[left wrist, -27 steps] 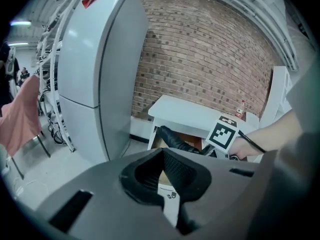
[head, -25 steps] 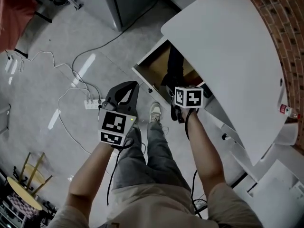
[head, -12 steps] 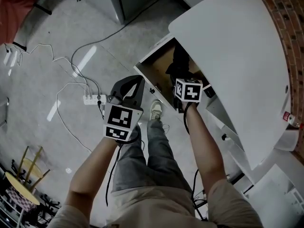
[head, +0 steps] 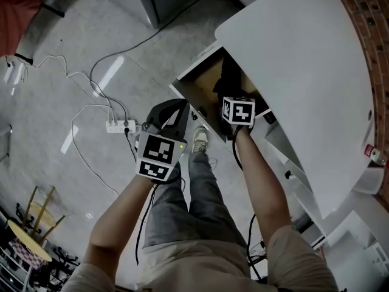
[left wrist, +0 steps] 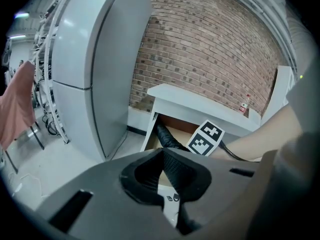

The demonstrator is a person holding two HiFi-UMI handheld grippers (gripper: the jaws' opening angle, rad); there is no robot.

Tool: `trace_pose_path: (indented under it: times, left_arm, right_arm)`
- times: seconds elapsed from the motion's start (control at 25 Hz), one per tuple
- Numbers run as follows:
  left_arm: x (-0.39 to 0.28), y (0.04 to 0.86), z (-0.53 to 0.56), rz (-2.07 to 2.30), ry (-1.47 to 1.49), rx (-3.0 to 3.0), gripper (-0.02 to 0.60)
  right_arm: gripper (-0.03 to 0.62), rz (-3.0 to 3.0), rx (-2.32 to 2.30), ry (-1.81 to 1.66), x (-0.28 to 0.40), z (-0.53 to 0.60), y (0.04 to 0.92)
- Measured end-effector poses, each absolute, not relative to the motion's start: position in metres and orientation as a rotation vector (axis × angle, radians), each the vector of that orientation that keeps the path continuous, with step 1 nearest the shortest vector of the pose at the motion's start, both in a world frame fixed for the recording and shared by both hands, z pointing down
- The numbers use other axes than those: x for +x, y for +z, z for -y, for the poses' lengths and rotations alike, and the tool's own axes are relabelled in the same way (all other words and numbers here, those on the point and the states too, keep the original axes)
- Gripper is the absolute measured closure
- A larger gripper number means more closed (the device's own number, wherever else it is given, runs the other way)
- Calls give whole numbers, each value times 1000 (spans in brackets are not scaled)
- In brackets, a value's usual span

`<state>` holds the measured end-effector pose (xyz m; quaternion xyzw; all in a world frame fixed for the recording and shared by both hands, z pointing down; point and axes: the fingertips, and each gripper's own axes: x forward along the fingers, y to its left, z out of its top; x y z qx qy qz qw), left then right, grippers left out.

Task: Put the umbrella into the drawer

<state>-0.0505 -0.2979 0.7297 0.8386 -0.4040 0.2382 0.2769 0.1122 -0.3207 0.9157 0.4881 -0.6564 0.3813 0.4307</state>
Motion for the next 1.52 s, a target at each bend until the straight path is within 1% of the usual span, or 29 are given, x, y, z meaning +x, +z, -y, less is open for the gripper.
trace_pose_path:
  times: [0.2, 0.4, 0.52, 0.76, 1.12, 1.16, 1.28, 1.36, 1.4, 1.44, 1.48, 1.52]
  left_arm:
    - [-48, 738, 294, 1069, 657, 2241, 575]
    - [-44, 741, 289, 1048, 670, 2236, 575]
    - [-43, 738, 286, 1045, 676, 2242, 575]
    - [-43, 721, 283, 1058, 687, 2250, 574]
    - [-35, 668, 278, 1060, 674, 2304, 574]
    - [-34, 662, 278, 1061, 673, 2309, 574]
    - [-32, 642, 276, 1067, 662, 2319, 575]
    - [-29, 627, 273, 1067, 656, 2332, 574]
    - [-27, 620, 272, 1063, 655, 2344, 574]
    - [-25, 613, 271, 1057, 658, 2360, 574]
    - [-24, 606, 270, 1052, 663, 2377, 574]
    - [-22, 598, 269, 1049, 665, 2392, 574]
  right_arm:
    - [327, 1639, 1208, 934, 112, 322, 922]
    - [294, 1621, 1246, 969, 114, 319, 922]
    - [287, 1621, 1260, 986, 115, 314, 915]
    - [288, 1636, 1225, 943, 115, 301, 890]
    - [289, 1689, 1240, 955, 115, 299, 826]
    - [299, 1699, 1237, 948, 113, 298, 818]
    - [378, 1732, 1229, 891, 106, 295, 792]
    - [410, 1759, 1235, 865, 102, 293, 773]
    - [435, 1774, 1245, 856, 101, 293, 763]
    - [475, 1791, 1258, 845, 99, 294, 751]
    - [500, 1809, 1268, 832, 98, 295, 740]
    - [512, 1827, 1274, 820, 96, 295, 728]
